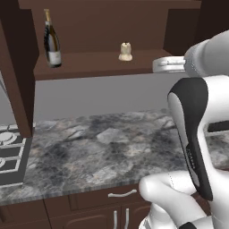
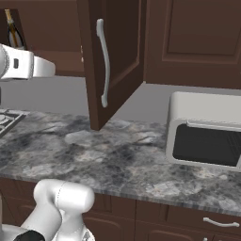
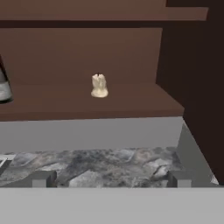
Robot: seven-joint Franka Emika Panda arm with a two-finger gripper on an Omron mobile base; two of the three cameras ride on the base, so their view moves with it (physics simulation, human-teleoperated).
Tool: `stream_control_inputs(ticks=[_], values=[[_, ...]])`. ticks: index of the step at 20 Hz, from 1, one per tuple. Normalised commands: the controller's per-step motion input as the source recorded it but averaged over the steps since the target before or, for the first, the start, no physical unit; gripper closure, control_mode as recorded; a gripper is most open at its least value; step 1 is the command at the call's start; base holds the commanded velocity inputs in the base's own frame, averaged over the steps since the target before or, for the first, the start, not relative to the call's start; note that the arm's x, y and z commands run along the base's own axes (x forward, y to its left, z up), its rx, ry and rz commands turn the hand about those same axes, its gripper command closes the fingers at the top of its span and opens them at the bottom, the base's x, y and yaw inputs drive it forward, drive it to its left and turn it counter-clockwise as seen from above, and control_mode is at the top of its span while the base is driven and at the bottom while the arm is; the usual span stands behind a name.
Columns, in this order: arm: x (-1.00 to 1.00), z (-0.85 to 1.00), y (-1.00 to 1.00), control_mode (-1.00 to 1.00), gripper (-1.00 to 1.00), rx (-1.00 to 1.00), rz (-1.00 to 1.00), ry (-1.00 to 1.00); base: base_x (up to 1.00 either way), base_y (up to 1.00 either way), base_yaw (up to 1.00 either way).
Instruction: Get the candle and the wine from the cabinet and move them to the dining counter.
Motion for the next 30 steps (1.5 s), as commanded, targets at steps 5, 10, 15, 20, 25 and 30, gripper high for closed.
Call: stream_control_inputs(ticks=[5,10,15,20,25,30], values=[[0.52,-0.08,-0.08,-1.00,-1.00,0.03,0.08,0.00,0.00,0.00,0.00],[0.58,0.00,0.00,-1.00,-1.00,0.01,0.02,0.00,0.00,0.00,0.00],[0.47,-0.03,0.00,-1.00,-1.00,0.00,0.02,0.00,0.00,0.00,0.00],[0.51,-0.08,0.00,-1.00,-1.00,0.00,0.02,0.00,0.00,0.00,0.00],[0.48,-0.13,0.00,-1.00,-1.00,0.00,0.01,0.00,0.00,0.00,0.00],[0.48,-0.11,0.00,-1.00,-1.00,0.00,0.01,0.01,0.00,0.00,0.00]])
